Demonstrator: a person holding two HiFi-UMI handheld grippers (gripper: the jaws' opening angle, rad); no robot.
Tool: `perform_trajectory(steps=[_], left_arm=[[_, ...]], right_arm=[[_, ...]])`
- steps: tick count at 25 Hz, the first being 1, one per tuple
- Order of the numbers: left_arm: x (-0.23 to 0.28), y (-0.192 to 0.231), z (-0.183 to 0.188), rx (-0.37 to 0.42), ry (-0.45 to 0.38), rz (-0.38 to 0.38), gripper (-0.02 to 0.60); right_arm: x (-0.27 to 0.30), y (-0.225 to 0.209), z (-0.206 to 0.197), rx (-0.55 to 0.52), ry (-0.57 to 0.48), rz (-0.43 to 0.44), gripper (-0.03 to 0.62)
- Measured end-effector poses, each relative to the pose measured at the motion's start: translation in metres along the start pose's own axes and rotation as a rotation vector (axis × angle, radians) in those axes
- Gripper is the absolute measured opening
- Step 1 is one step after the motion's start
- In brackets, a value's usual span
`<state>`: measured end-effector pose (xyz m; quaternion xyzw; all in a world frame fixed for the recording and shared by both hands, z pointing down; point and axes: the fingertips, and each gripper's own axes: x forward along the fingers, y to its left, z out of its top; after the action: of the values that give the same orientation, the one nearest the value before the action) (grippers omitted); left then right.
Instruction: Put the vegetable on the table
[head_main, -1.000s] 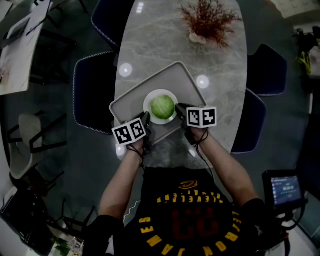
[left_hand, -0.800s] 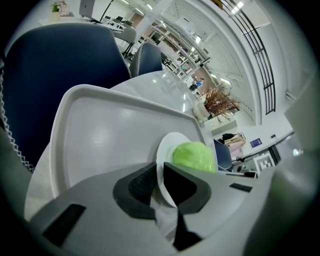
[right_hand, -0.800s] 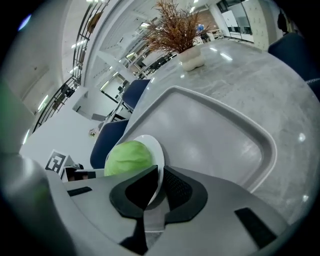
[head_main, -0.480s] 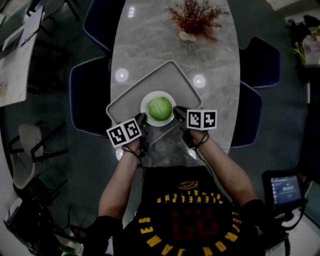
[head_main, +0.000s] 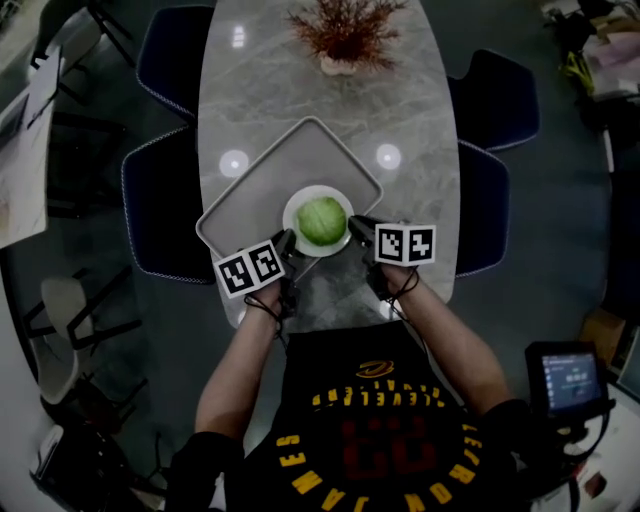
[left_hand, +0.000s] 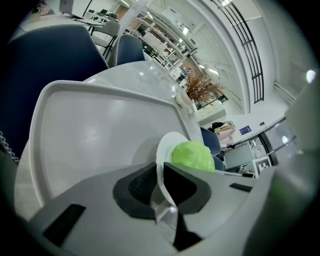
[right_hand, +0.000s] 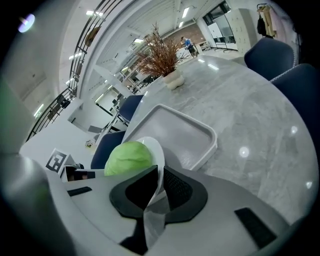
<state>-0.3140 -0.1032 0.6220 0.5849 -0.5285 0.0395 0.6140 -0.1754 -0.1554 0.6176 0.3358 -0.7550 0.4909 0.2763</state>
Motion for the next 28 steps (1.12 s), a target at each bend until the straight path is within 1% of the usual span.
perform_trajectory(steps=[5,11,21,28], left_arm=[[0.005,-0.014,-0.015,0.040,0.026,0.002,0.045],[0.010,-0.035,-0.044,0.066,0.047,0.014,0.046],[0.023,-0.069,-0.109,0.061,0.065,0.034,0.046],[0.042,-0.093,-0.141,0.099,0.096,0.031,0.046]], right_arm=[[-0.015,-0.015,-0.010,0.029,-0.022,0.001,0.043],[-0.041,-0.037,-0.027,0.058,-0.030,0.005,0.043],[-0.085,-0.084,-0.061,0.069,-0.030,0.009,0.042],[-0.112,-0.118,-0.079,0.093,-0.038,-0.012,0.043]])
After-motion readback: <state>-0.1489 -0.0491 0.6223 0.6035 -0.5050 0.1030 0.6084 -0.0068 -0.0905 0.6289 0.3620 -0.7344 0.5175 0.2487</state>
